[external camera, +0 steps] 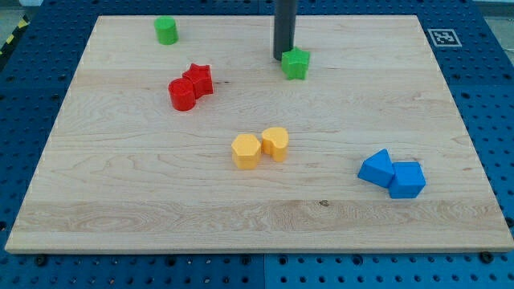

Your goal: Move the green star to the center of the board

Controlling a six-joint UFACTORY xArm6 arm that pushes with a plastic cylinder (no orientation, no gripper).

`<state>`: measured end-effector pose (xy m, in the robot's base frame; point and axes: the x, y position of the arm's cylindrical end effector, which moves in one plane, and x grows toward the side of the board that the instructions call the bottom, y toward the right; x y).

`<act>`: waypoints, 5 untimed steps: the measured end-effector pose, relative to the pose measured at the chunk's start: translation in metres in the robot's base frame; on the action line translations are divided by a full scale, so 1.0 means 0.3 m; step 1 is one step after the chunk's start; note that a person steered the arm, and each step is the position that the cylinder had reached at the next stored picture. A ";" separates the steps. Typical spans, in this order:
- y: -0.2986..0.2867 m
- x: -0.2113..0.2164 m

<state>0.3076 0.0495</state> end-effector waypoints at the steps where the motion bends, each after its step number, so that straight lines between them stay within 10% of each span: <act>1: 0.022 0.057; 5: 0.342 0.111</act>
<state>0.3410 0.1521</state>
